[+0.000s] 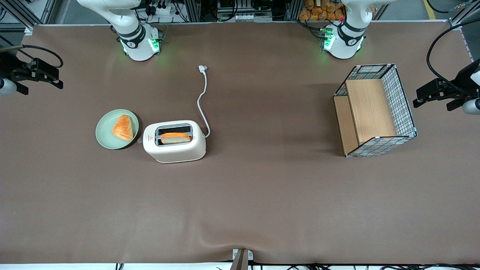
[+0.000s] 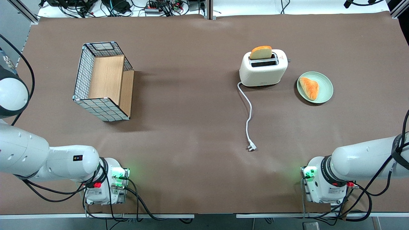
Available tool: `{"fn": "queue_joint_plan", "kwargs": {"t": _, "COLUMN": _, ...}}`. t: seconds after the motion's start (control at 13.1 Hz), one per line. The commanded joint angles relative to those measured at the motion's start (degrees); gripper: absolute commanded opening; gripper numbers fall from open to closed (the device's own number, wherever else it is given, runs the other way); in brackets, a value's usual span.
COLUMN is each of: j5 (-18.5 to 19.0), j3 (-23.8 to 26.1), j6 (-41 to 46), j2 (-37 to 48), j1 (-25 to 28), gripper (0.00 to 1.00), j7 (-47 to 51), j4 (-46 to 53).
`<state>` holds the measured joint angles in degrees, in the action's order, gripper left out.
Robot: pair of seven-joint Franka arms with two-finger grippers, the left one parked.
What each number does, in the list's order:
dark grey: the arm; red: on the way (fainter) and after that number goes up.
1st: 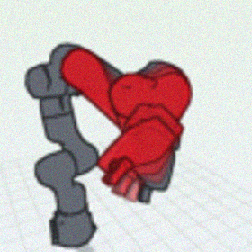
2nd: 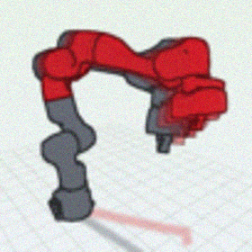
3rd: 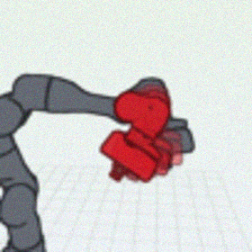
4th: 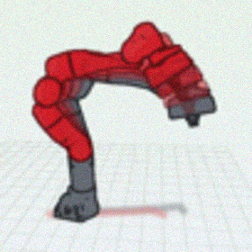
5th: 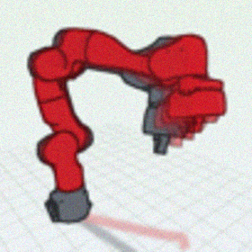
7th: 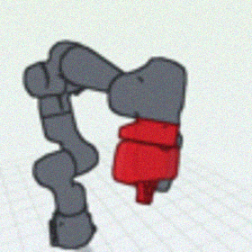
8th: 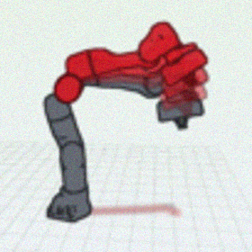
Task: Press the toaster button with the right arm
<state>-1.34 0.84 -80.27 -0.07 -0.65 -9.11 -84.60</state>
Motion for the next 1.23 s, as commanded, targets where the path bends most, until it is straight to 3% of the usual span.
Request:
{"fn": "queue_joint_plan", "kwargs": {"t": 0.0, "j5": 1.1, "j3": 0.1, "j6": -0.3, "j2": -0.6, "j1": -0.1, "gripper": 1.00, "j7": 0.8, "j4": 0.5}}
{"fn": "queue_joint_plan", "kwargs": {"t": 1.15, "j5": 0.2, "j3": -0.2, "j6": 0.3, "j2": -0.2, "j1": -0.1, "gripper": 1.00, "j7": 0.9, "j4": 0.5}}
